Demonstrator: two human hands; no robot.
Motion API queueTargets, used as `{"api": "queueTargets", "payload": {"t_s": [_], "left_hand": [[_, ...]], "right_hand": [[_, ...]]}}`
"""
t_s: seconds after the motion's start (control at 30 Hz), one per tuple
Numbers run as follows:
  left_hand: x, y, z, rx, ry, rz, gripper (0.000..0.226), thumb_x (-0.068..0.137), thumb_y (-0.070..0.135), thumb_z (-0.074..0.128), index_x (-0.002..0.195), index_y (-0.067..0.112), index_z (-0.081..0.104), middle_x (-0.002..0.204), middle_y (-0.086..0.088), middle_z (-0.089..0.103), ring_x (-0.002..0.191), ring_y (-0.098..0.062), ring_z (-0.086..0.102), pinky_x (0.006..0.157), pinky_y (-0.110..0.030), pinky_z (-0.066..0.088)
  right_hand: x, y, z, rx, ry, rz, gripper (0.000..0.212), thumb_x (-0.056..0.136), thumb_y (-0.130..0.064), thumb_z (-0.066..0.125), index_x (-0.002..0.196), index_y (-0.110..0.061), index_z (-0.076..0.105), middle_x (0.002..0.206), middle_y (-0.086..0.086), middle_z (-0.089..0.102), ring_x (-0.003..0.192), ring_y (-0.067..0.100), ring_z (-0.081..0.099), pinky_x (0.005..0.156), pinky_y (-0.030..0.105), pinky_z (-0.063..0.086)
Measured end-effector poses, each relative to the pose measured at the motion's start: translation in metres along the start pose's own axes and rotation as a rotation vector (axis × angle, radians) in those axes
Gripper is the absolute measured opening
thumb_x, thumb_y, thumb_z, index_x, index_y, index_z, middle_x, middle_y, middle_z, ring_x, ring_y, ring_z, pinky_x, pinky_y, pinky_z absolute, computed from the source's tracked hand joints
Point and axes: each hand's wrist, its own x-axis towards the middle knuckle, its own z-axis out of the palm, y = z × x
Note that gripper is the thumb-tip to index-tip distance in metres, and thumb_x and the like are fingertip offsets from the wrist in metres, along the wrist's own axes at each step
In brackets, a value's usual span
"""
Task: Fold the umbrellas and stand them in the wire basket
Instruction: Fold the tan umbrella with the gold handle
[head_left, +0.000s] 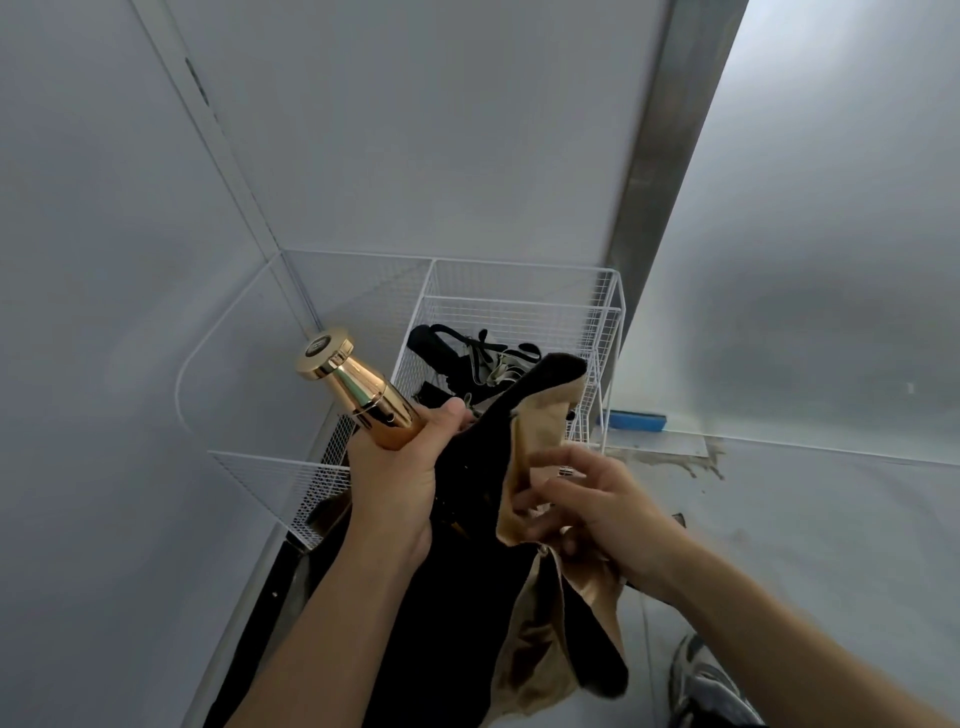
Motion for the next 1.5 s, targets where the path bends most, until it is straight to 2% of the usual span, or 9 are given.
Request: {"api": "queueTargets", "payload": {"t_s": [0.1, 0.23, 0.4, 0.53, 0.63, 0.77, 1.03, 1.27, 1.5], "left_hand": [[-0.003, -0.001, 0.004, -0.107, -0.045, -0.051, 0.033, 0.074, 0.011, 0.078, 0.090, -0.015, 0.064, 0.089, -0.023, 0.074, 0.090, -0.034, 0.072, 0.093, -0.056, 0.054], [-0.004, 0.003, 0.002, -0.113, -0.137, -0.060, 0.011, 0.067, 0.017, 0.078, 0.068, 0.010, 0.069, 0.093, -0.018, 0.075, 0.099, -0.033, 0.071, 0.099, -0.056, 0.048], [-0.001, 0.002, 0.001, 0.038, -0.070, 0.040, 0.026, 0.076, 0.014, 0.079, 0.071, -0.002, 0.059, 0.064, -0.009, 0.060, 0.067, -0.020, 0.060, 0.079, -0.039, 0.053], [0.008, -0.004, -0.004, 0.113, 0.096, 0.052, 0.029, 0.080, 0.019, 0.080, 0.078, -0.003, 0.062, 0.071, -0.013, 0.060, 0.069, -0.023, 0.060, 0.078, -0.041, 0.055], [0.019, -0.005, -0.012, 0.084, 0.260, 0.017, 0.040, 0.076, 0.027, 0.083, 0.090, -0.005, 0.062, 0.081, -0.015, 0.065, 0.078, -0.026, 0.066, 0.084, -0.045, 0.057], [0.026, -0.001, -0.016, 0.018, 0.425, 0.042, 0.039, 0.080, 0.026, 0.080, 0.097, -0.006, 0.066, 0.086, -0.013, 0.069, 0.079, -0.018, 0.068, 0.074, -0.028, 0.055], [0.014, -0.004, -0.004, 0.024, 0.290, 0.001, 0.030, 0.079, 0.024, 0.081, 0.086, 0.001, 0.063, 0.079, -0.012, 0.061, 0.075, -0.016, 0.062, 0.079, -0.032, 0.052], [0.000, -0.006, 0.009, -0.109, 0.032, -0.122, 0.028, 0.056, 0.016, 0.088, 0.063, 0.013, 0.061, 0.068, -0.007, 0.063, 0.074, -0.026, 0.063, 0.087, -0.046, 0.056], [-0.002, -0.004, 0.008, 0.034, -0.024, 0.020, 0.035, 0.072, -0.016, 0.071, 0.059, 0.015, 0.063, 0.067, -0.004, 0.065, 0.069, -0.017, 0.063, 0.081, -0.041, 0.055]], "right_hand": [[0.001, 0.005, 0.009, -0.082, -0.014, -0.053, 0.016, 0.097, -0.012, 0.058, 0.110, -0.010, 0.067, 0.088, 0.012, 0.074, 0.069, 0.021, 0.069, 0.052, 0.025, 0.048], [0.001, 0.007, 0.015, -0.198, -0.025, -0.146, 0.021, 0.099, -0.015, 0.055, 0.104, -0.018, 0.075, 0.079, 0.006, 0.073, 0.070, 0.014, 0.068, 0.061, 0.022, 0.051], [0.002, 0.008, 0.015, -0.242, -0.119, -0.134, 0.022, 0.100, -0.021, 0.054, 0.112, -0.023, 0.072, 0.087, 0.003, 0.072, 0.078, 0.016, 0.067, 0.068, 0.023, 0.053], [0.000, 0.000, 0.005, -0.230, 0.141, -0.378, 0.009, 0.092, -0.019, 0.065, 0.093, -0.019, 0.074, 0.079, -0.001, 0.073, 0.074, 0.011, 0.065, 0.068, 0.020, 0.050], [-0.004, -0.008, -0.008, -0.178, 0.457, -0.590, 0.036, 0.092, -0.015, 0.064, 0.060, 0.000, 0.058, 0.054, 0.008, 0.053, 0.053, 0.015, 0.046, 0.052, 0.018, 0.040], [-0.007, -0.007, -0.017, -0.124, 0.473, -0.498, 0.056, 0.099, -0.011, 0.047, 0.044, -0.004, 0.050, 0.043, 0.013, 0.045, 0.040, 0.016, 0.039, 0.044, 0.018, 0.035], [0.005, 0.016, -0.001, -0.314, 0.140, -0.337, 0.024, 0.095, -0.006, 0.058, 0.102, -0.022, 0.073, 0.089, -0.004, 0.074, 0.080, 0.015, 0.070, 0.062, 0.021, 0.051], [0.009, 0.025, 0.009, -0.501, 0.143, -0.388, 0.017, 0.093, -0.023, 0.065, 0.102, -0.033, 0.075, 0.100, -0.019, 0.070, 0.096, 0.000, 0.063, 0.085, 0.023, 0.051], [0.009, 0.023, 0.006, -0.541, 0.133, -0.346, 0.028, 0.081, -0.046, 0.071, 0.108, -0.037, 0.071, 0.104, -0.022, 0.068, 0.101, -0.004, 0.060, 0.093, 0.033, 0.054]]}}
